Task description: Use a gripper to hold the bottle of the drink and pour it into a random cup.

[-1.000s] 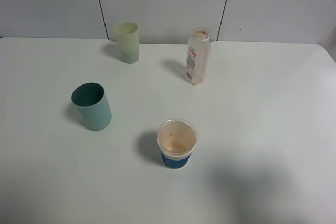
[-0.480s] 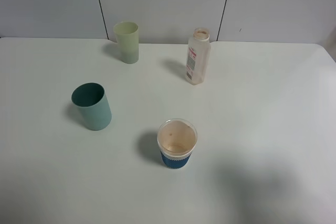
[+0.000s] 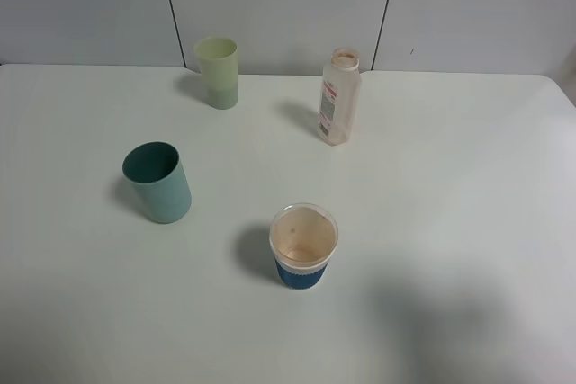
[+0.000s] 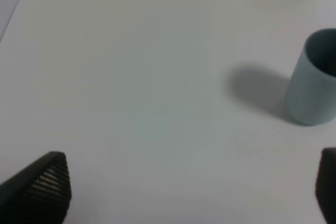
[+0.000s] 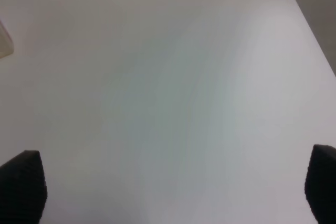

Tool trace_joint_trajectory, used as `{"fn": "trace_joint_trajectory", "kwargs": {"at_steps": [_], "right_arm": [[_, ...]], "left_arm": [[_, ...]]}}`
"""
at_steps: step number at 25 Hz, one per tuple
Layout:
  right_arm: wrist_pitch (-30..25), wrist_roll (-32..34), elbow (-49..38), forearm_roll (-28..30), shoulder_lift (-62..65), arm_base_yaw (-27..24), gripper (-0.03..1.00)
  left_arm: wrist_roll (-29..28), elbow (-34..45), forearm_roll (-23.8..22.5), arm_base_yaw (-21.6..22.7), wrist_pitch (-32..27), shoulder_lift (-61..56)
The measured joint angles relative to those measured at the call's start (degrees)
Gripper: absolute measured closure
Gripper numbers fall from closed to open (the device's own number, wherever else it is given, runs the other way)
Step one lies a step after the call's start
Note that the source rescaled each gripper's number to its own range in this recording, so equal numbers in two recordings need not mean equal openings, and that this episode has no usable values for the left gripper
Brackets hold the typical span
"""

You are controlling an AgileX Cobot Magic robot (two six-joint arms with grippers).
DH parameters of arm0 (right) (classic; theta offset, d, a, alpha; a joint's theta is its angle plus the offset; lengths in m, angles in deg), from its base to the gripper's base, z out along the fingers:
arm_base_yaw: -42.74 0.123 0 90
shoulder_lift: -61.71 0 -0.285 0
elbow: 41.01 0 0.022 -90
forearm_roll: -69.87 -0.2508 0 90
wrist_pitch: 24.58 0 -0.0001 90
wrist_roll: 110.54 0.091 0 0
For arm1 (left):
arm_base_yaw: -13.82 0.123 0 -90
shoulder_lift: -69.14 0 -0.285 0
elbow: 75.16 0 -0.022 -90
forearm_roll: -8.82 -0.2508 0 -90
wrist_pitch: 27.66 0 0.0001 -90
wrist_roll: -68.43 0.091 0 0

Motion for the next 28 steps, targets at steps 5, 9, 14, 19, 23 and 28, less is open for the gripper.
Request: {"fn": "trace_joint_trajectory", "kwargs": {"at_steps": [5,9,14,19,23,28], "right_arm": [[0.0,0.0,0.0,0.0,0.0,0.0,-0.03],[0.0,0.0,0.0,0.0,0.0,0.0,-0.03],[0.0,0.0,0.0,0.0,0.0,0.0,-0.03],[0.0,0.02,0.0,0.0,0.0,0.0,-0.03],[0.0,0.02,0.0,0.0,0.0,0.0,-0.03],[0.0,0.02,0.0,0.0,0.0,0.0,-0.03]], "left_arm": [[0.0,0.0,0.0,0.0,0.0,0.0],[0.0,0.0,0.0,0.0,0.0,0.0],[0.0,0.0,0.0,0.0,0.0,0.0],[0.0,0.0,0.0,0.0,0.0,0.0],[0.0,0.0,0.0,0.0,0.0,0.0],[0.0,0.0,0.0,0.0,0.0,0.0]]}}
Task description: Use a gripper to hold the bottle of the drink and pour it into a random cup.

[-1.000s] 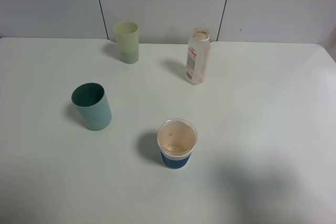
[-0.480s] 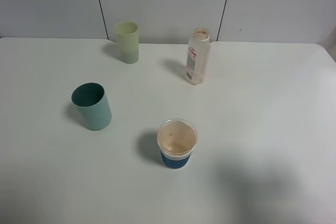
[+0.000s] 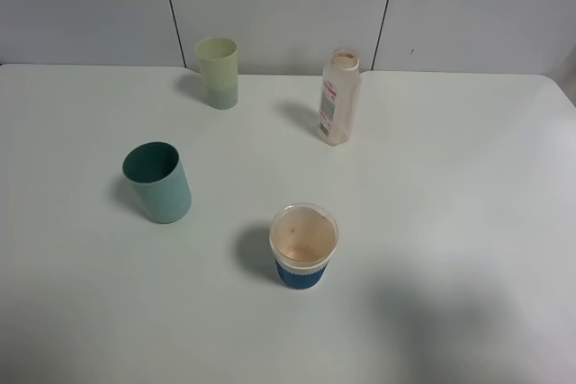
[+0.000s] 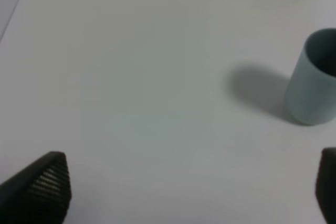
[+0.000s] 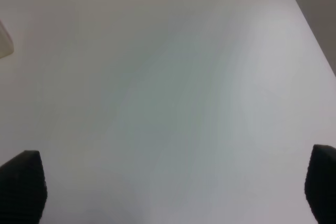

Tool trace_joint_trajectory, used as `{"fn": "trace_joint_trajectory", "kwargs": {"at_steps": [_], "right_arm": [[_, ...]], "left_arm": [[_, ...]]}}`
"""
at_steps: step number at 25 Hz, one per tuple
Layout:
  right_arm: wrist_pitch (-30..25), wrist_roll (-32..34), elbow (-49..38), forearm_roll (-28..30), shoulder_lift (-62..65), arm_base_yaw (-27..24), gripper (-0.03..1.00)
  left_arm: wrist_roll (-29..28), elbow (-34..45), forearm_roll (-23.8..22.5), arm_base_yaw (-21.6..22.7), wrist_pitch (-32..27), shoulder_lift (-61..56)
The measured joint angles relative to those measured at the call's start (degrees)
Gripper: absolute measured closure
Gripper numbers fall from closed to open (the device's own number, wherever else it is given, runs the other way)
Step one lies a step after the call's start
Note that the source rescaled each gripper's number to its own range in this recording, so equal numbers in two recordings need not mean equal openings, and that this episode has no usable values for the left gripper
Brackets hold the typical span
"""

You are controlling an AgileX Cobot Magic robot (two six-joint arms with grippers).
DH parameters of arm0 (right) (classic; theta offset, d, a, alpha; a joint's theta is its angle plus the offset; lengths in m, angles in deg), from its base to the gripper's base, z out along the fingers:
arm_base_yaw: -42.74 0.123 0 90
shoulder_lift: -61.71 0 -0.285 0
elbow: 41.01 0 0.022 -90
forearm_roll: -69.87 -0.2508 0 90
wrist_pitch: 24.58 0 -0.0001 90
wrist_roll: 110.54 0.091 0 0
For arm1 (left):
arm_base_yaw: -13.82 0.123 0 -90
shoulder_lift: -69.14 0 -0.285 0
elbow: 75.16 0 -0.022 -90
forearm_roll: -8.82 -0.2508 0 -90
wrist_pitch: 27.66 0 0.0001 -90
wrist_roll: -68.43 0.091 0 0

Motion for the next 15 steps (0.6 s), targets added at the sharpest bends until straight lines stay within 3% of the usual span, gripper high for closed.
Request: {"fn": "trace_joint_trajectory", "kwargs": {"at_steps": [15], "right_arm": [[0.0,0.0,0.0,0.05,0.0,0.0,-0.03]], "left_arm": [[0.0,0.0,0.0,0.0,0.0,0.0]]}}
